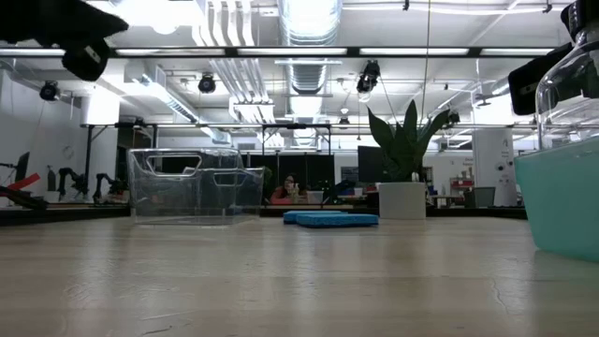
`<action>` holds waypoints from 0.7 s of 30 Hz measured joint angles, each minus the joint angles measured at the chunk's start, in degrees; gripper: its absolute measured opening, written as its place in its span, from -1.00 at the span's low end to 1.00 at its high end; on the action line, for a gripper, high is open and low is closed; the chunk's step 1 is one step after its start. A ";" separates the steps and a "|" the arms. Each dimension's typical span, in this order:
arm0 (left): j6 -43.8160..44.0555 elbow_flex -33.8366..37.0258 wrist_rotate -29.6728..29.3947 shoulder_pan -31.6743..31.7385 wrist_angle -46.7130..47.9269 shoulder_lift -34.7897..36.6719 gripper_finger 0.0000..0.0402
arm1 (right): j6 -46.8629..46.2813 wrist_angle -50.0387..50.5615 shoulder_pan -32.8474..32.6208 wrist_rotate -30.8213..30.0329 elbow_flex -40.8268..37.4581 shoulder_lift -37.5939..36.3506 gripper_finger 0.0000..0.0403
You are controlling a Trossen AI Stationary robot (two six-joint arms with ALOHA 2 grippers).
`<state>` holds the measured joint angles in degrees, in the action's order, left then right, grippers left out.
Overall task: Pick & Place Kitchen Sink Supplies
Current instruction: Put the sponge into the top transparent bin
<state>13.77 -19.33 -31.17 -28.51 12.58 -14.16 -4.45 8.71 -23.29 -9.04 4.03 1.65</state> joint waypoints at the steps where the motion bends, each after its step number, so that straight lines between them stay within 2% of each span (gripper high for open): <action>1: 0.32 -0.02 -0.27 0.21 -2.23 -0.80 -1.00 | 0.00 0.00 0.00 0.00 0.00 0.00 -0.96; 7: 1.09 -0.28 -0.43 2.09 -12.76 -10.22 -1.00 | 0.00 0.00 0.02 0.00 0.00 0.00 -0.96; 14: 12.92 -6.37 -0.37 8.82 -13.06 -26.04 -1.00 | -0.02 0.00 0.00 0.01 0.00 0.00 -0.96; 17: 13.12 -10.26 1.92 11.71 -12.79 -32.71 -1.00 | 0.00 0.00 0.00 0.00 0.00 0.00 -0.96; 21: 11.75 -17.16 2.11 14.63 -12.56 -40.48 -1.00 | -0.01 0.00 0.00 0.01 0.00 -0.01 -0.96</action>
<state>25.52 -36.48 -29.06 -13.88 0.02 -54.64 -4.46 8.71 -23.29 -9.03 4.03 1.64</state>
